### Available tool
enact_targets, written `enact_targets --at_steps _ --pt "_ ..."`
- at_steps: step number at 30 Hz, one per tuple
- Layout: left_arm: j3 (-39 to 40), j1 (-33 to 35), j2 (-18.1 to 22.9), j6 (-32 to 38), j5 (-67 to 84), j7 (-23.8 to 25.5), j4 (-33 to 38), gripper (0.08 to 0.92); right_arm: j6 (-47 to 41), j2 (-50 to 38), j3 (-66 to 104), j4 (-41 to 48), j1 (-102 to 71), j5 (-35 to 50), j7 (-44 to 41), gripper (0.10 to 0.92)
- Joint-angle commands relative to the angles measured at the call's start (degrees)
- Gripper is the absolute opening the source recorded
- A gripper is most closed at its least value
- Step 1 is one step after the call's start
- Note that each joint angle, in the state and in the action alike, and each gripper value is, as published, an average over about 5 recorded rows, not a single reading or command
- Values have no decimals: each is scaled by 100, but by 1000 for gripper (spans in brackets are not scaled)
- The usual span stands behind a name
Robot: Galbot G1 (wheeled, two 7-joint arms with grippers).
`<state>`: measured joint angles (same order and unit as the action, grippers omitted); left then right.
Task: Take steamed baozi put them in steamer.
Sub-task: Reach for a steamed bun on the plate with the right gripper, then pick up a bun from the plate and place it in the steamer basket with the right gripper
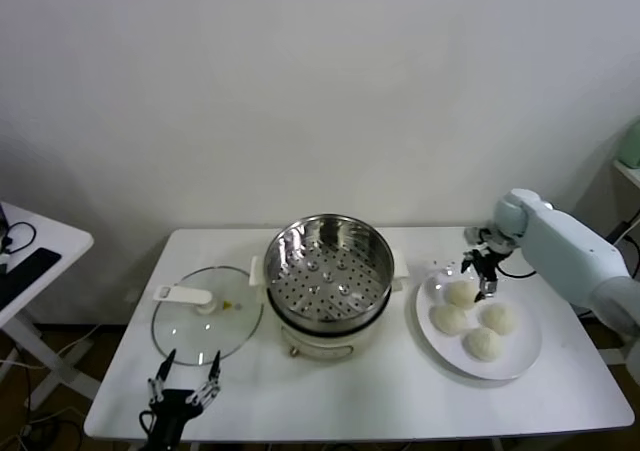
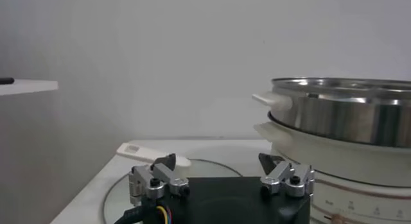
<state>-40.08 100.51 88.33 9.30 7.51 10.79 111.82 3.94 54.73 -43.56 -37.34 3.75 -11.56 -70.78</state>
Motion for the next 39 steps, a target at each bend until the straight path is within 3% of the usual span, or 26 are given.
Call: enact_targets --at_steps 1,10,18,21,31,39 --pt "-7 31 -22 4 -2 1 1 823 53 126 315 170 -179 -176 -21 823" --pt "31 14 -7 10 -42 2 -17 823 62 211 385 326 -175 -238 55 814" --pt "3 -10 -13 39 -55 -7 -60 823 67 202 357 235 -155 -225 7 662" --pt "-4 -13 -13 51 -49 -12 -59 823 71 141 267 106 -68 -149 -13 647" --pt "-39 -24 -34 99 -47 -38 -97 823 317 -376 -2020 -1516 2173 1481 -30 645" --pt "-1 -52 -17 70 -47 -49 -94 823 694 -74 -2916 -2854 3976 2244 138 645"
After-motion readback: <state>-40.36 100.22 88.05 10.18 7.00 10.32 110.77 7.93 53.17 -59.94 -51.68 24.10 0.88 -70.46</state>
